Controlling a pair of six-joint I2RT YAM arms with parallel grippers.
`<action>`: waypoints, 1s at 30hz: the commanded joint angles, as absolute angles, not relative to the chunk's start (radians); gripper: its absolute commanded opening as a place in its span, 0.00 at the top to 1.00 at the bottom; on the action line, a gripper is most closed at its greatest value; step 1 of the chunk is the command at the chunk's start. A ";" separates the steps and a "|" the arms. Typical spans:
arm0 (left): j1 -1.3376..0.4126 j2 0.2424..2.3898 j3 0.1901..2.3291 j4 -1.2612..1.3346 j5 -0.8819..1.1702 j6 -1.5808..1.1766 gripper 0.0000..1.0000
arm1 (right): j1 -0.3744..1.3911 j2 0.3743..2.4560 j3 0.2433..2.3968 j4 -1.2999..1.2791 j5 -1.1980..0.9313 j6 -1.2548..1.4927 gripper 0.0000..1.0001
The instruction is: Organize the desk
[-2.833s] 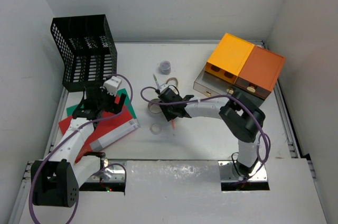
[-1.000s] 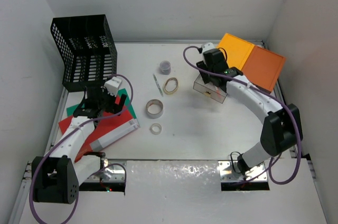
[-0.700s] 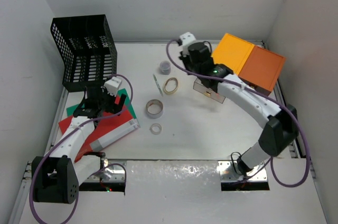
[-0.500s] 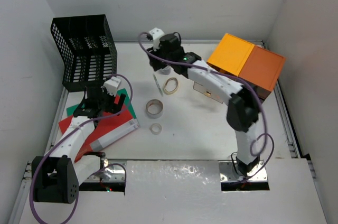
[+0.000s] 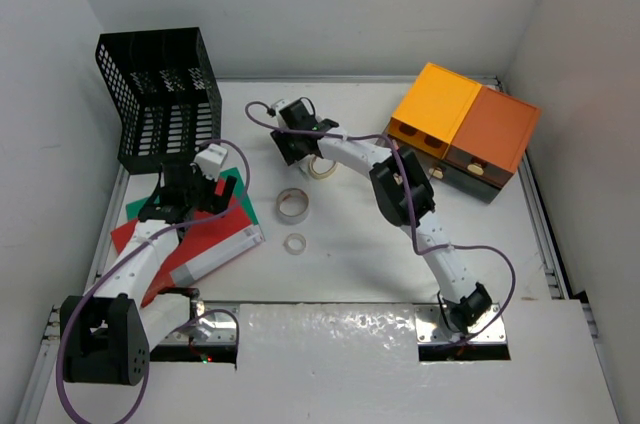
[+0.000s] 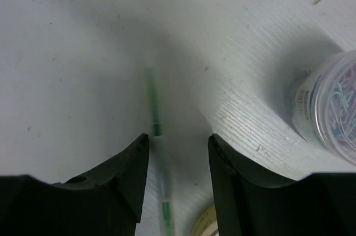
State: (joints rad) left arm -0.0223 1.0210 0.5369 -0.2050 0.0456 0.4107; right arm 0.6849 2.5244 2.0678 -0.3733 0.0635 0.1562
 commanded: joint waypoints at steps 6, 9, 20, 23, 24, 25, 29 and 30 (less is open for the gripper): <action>-0.009 1.023 0.565 -0.156 0.049 0.407 0.00 | 0.684 2.480 1.985 -0.367 0.063 0.196 1.00; -0.009 1.026 0.565 -0.158 0.051 0.407 0.00 | 0.686 2.448 1.980 -0.350 0.034 0.210 1.00; -0.009 1.026 0.571 -0.178 0.074 0.416 0.00 | 0.686 2.096 1.884 -0.145 0.025 0.218 1.00; -0.009 1.026 0.571 -0.179 0.078 0.419 0.00 | 0.686 1.956 1.730 -0.019 0.052 0.207 1.00; -0.009 1.026 0.569 -0.181 0.081 0.419 0.00 | 0.686 1.872 1.695 -0.005 0.069 0.198 1.00; -0.009 1.025 0.569 -0.183 0.083 0.419 0.00 | 0.686 1.829 1.663 -0.006 0.093 0.174 1.00; -0.009 1.019 0.571 -0.190 0.101 0.434 0.00 | 0.674 1.636 1.435 -0.031 0.390 0.083 1.00; -0.008 1.012 0.571 -0.196 0.121 0.439 0.01 | 0.661 1.605 1.398 -0.064 0.418 0.071 1.00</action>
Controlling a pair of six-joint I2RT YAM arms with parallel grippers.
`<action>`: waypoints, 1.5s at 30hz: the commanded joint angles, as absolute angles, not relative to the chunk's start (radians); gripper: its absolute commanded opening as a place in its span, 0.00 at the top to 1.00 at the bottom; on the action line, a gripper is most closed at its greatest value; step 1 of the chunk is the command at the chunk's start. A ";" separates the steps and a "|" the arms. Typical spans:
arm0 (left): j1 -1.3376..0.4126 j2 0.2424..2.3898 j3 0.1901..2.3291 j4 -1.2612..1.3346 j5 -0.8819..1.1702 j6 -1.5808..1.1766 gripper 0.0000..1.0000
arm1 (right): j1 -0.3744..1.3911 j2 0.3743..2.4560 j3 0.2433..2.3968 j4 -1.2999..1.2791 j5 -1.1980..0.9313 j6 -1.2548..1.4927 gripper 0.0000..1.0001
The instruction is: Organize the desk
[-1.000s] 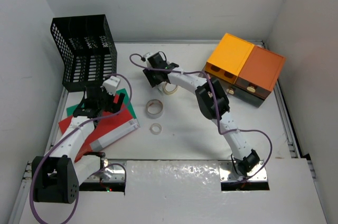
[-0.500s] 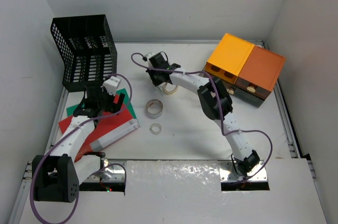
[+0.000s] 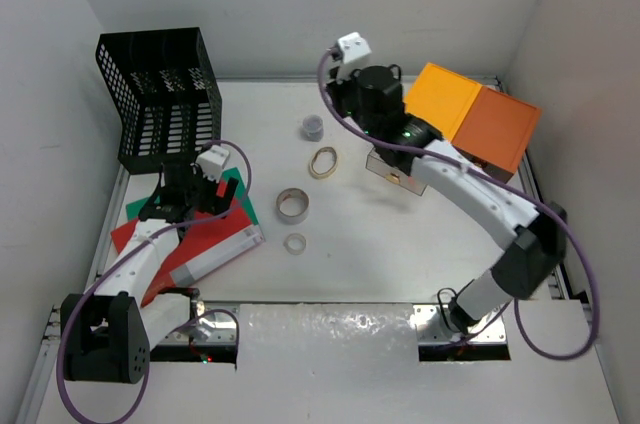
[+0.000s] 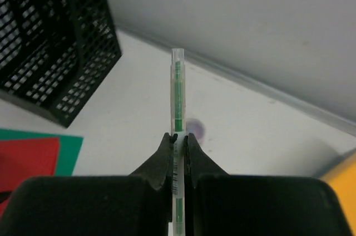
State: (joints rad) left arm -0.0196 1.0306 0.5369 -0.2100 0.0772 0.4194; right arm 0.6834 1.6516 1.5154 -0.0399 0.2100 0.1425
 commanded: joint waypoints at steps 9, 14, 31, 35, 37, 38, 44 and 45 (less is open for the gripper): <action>-0.011 1.009 0.589 -0.252 0.279 0.482 0.00 | 0.416 1.450 1.114 -0.121 0.402 0.025 1.00; -0.011 1.002 0.586 -0.267 0.275 0.486 0.00 | 0.400 1.483 1.120 -0.172 0.443 -0.026 1.00; -0.011 0.988 0.584 -0.275 0.304 0.497 0.00 | 0.396 1.315 1.108 -0.259 0.549 0.058 0.21; -0.011 0.982 0.581 -0.279 0.304 0.500 0.01 | 0.316 1.128 0.985 -0.216 0.606 0.224 0.45; -0.011 0.976 0.583 -0.282 0.304 0.502 0.01 | 0.211 1.080 0.899 -0.219 0.516 0.328 0.70; -0.009 0.971 0.581 -0.281 0.308 0.505 0.01 | 0.181 1.060 0.866 -0.221 0.508 0.353 0.87; -0.008 0.948 0.572 -0.282 0.331 0.509 0.00 | 0.057 0.993 0.688 -0.209 0.616 0.455 0.21; -0.008 0.951 0.572 -0.284 0.333 0.509 0.00 | 0.040 0.991 0.674 -0.184 0.621 0.465 0.19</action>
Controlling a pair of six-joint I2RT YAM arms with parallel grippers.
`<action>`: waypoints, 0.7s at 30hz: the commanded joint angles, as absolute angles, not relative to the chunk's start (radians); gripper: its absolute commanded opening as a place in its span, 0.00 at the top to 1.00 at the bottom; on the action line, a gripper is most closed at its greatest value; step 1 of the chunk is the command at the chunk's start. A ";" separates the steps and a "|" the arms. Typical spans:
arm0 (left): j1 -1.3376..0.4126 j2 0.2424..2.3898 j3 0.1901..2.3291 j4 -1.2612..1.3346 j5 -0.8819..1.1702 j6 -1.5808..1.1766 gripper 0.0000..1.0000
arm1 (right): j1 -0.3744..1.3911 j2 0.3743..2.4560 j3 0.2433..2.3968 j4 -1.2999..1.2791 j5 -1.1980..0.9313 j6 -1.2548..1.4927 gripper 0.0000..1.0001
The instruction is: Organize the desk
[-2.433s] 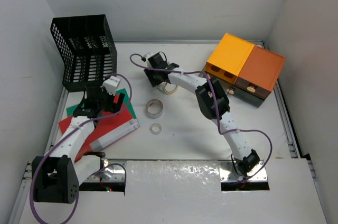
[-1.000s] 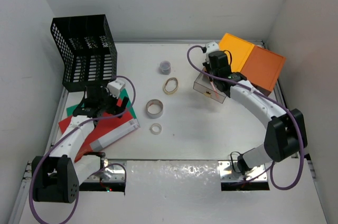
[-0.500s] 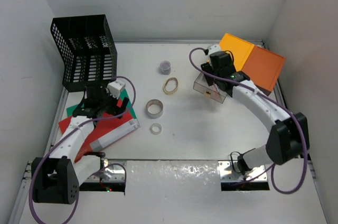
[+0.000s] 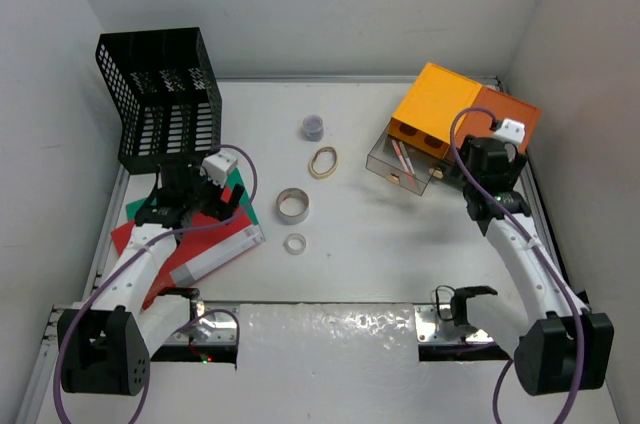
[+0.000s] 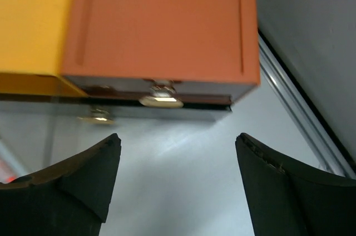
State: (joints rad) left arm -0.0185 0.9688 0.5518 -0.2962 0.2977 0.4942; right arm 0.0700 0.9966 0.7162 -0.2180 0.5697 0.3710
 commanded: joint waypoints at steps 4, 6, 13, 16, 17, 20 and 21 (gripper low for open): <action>-0.009 0.953 0.575 -0.288 0.334 0.511 0.00 | -0.063 1.032 0.649 -0.123 0.552 0.511 0.18; -0.009 0.953 0.575 -0.288 0.336 0.512 0.00 | -0.080 1.074 0.666 -0.112 0.546 0.502 0.18; -0.009 0.959 0.574 -0.285 0.333 0.511 0.00 | -0.103 1.233 0.718 -0.041 0.320 0.457 0.31; -0.009 0.971 0.577 -0.282 0.333 0.509 0.00 | -0.103 1.218 0.698 -0.012 0.281 0.459 0.32; -0.009 0.974 0.575 -0.282 0.331 0.509 0.00 | -0.103 1.210 0.695 -0.008 0.279 0.456 0.31; -0.009 0.986 0.577 -0.281 0.331 0.509 0.00 | -0.103 1.207 0.709 -0.006 0.302 0.436 0.29; -0.009 0.989 0.578 -0.282 0.331 0.509 0.00 | -0.103 1.229 0.718 -0.011 0.305 0.424 0.29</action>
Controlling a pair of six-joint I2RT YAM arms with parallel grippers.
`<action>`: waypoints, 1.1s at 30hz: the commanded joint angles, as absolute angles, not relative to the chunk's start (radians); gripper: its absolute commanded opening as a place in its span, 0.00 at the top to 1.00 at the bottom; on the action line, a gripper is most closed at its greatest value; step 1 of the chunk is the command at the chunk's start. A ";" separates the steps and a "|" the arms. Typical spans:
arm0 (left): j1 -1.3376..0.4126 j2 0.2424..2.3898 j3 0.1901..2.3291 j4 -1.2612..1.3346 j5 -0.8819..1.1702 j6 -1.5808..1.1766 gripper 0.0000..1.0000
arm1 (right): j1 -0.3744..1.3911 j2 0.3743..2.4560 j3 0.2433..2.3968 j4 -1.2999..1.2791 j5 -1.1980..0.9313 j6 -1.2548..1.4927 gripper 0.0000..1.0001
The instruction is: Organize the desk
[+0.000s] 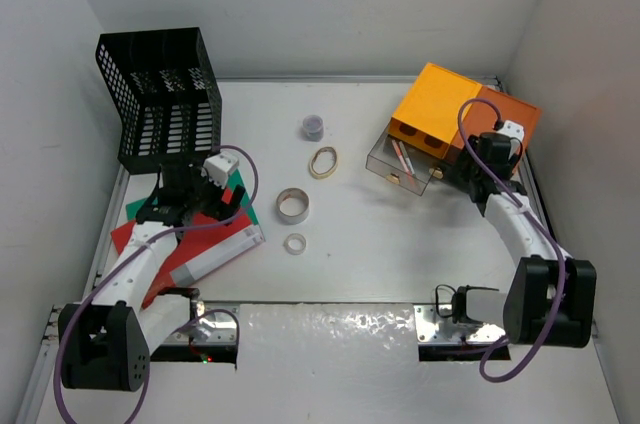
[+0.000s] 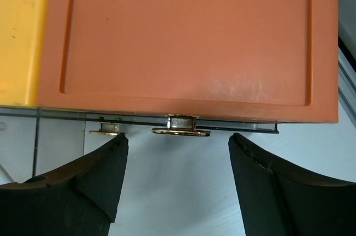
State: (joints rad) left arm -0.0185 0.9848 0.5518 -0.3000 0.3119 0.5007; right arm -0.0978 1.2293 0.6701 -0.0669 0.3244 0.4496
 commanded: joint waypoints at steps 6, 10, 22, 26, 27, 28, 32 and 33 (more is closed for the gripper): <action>-0.009 0.986 0.581 -0.288 0.325 0.508 0.00 | -0.103 1.324 0.776 -0.032 0.374 0.425 0.43; -0.009 0.982 0.581 -0.287 0.327 0.508 0.00 | -0.103 1.310 0.746 -0.009 0.417 0.457 0.71; -0.118 1.127 0.808 -0.354 0.436 0.540 0.01 | -0.022 1.048 0.537 -0.060 0.449 0.529 1.00; -0.216 1.250 0.896 -0.380 0.356 0.520 0.00 | 0.046 0.997 0.509 -0.110 0.483 0.534 1.00; -0.244 1.290 0.902 -0.368 0.326 0.512 0.00 | 0.055 0.983 0.497 -0.120 0.486 0.534 1.00; -0.256 1.305 0.911 -0.354 0.313 0.505 0.00 | 0.072 0.970 0.491 -0.138 0.497 0.537 1.00; -0.305 1.390 0.940 -0.337 0.267 0.485 0.01 | 0.141 0.937 0.470 -0.189 0.524 0.566 1.00; -0.325 1.426 0.949 -0.336 0.261 0.477 0.00 | 0.158 0.924 0.466 -0.196 0.532 0.571 1.00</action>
